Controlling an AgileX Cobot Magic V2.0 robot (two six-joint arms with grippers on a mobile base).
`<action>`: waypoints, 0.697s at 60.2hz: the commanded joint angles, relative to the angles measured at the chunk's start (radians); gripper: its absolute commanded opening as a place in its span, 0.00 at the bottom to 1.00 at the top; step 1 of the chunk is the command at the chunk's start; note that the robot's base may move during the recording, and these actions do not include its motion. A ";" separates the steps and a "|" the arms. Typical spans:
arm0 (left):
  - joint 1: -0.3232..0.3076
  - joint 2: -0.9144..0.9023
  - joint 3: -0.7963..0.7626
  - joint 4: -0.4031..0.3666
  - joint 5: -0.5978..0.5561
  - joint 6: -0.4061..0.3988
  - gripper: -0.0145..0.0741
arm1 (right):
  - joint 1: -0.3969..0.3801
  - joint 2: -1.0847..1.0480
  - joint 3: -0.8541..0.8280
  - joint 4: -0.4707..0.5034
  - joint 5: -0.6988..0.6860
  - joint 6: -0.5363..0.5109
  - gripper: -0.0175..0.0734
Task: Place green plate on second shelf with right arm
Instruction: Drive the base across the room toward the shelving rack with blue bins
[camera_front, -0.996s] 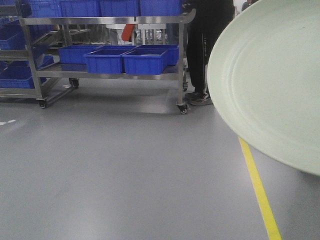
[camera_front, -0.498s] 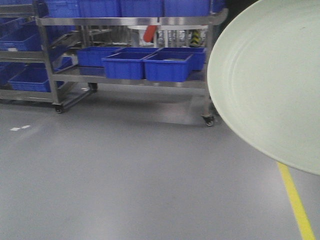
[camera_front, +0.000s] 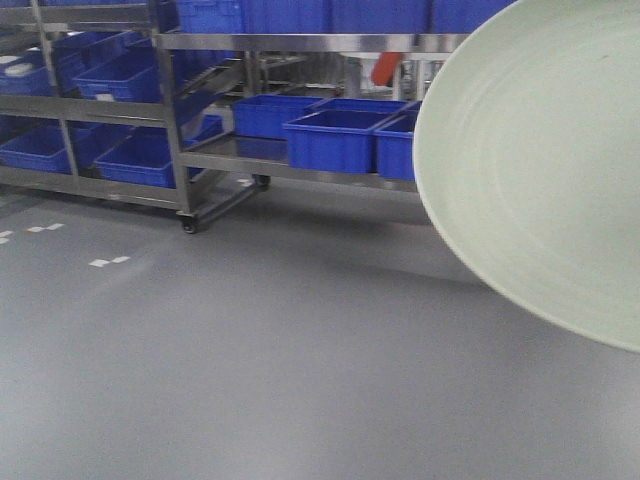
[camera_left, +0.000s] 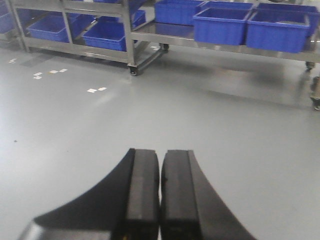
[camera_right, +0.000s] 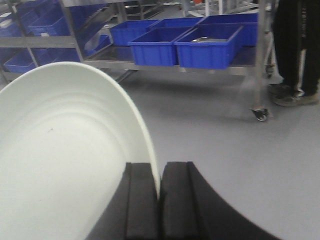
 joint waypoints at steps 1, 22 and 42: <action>-0.003 -0.021 0.040 -0.002 -0.080 0.000 0.30 | -0.004 0.006 -0.034 -0.001 -0.115 0.001 0.25; -0.003 -0.021 0.040 -0.002 -0.080 0.000 0.30 | -0.004 0.006 -0.034 -0.001 -0.115 0.001 0.25; -0.003 -0.021 0.040 -0.002 -0.080 0.000 0.30 | -0.004 0.006 -0.034 -0.001 -0.115 0.001 0.25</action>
